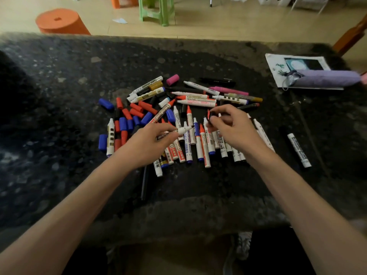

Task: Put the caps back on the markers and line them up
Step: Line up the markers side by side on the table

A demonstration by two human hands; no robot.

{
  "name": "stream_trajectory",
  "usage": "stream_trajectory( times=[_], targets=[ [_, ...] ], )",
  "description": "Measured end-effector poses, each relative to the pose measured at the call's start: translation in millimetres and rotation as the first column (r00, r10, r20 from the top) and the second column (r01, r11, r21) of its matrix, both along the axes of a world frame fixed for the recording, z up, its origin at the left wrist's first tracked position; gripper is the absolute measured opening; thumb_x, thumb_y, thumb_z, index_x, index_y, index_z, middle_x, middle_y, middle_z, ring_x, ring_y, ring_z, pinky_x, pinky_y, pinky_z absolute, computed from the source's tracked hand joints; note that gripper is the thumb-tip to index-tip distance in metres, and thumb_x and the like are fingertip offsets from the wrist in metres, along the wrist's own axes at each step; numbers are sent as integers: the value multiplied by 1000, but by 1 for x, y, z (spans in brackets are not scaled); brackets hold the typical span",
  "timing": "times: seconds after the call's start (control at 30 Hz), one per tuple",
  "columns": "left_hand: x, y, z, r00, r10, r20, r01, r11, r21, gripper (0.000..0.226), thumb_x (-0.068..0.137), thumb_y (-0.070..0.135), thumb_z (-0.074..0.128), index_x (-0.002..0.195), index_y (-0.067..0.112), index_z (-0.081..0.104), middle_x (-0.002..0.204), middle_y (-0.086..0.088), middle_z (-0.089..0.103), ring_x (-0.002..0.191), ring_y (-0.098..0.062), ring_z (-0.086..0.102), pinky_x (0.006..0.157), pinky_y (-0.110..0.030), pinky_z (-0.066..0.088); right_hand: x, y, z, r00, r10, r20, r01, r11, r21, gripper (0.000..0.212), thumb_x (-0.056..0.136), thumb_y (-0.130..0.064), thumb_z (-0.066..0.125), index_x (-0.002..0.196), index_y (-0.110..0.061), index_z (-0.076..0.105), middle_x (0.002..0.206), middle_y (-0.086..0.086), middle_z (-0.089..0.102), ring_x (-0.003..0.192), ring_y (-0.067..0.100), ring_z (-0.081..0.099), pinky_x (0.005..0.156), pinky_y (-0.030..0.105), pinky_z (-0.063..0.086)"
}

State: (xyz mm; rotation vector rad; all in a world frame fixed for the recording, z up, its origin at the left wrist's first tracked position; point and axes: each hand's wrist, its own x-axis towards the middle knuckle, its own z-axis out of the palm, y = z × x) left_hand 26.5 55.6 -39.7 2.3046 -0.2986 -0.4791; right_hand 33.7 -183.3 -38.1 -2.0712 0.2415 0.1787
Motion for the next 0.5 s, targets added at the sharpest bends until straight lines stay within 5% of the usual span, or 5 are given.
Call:
stream_trajectory(
  times=[0.17, 0.37, 0.5],
  targets=[
    [-1, -7, -1, 999, -37, 6, 37, 999, -7, 32, 102, 48, 51, 126, 34, 67, 101, 9, 70, 90, -19, 69, 83, -46, 58, -20, -2, 6, 995, -102, -22, 105, 971, 216, 17, 92, -31, 78, 108, -32, 71, 102, -8, 77, 94, 4, 71, 82, 28, 55],
    [-1, -10, -2, 999, -40, 11, 40, 999, -9, 30, 103, 47, 50, 124, 34, 67, 83, 6, 67, 75, -26, 67, 65, -37, 55, -27, -8, 8, 993, -30, -116, 66, 945, 320, 18, 95, -20, 74, 112, -15, 70, 95, 0, 81, 89, 16, 77, 84, 35, 55],
    [1, -11, -7, 999, -26, 21, 26, 1000, -3, 29, 103, 44, 51, 122, 32, 68, 73, 15, 55, 58, 2, 54, 55, -17, 36, -30, -6, 8, 993, 28, -112, 11, 944, 329, 19, 96, -20, 73, 112, -11, 69, 95, 2, 81, 91, 16, 78, 84, 35, 56]
  ],
)
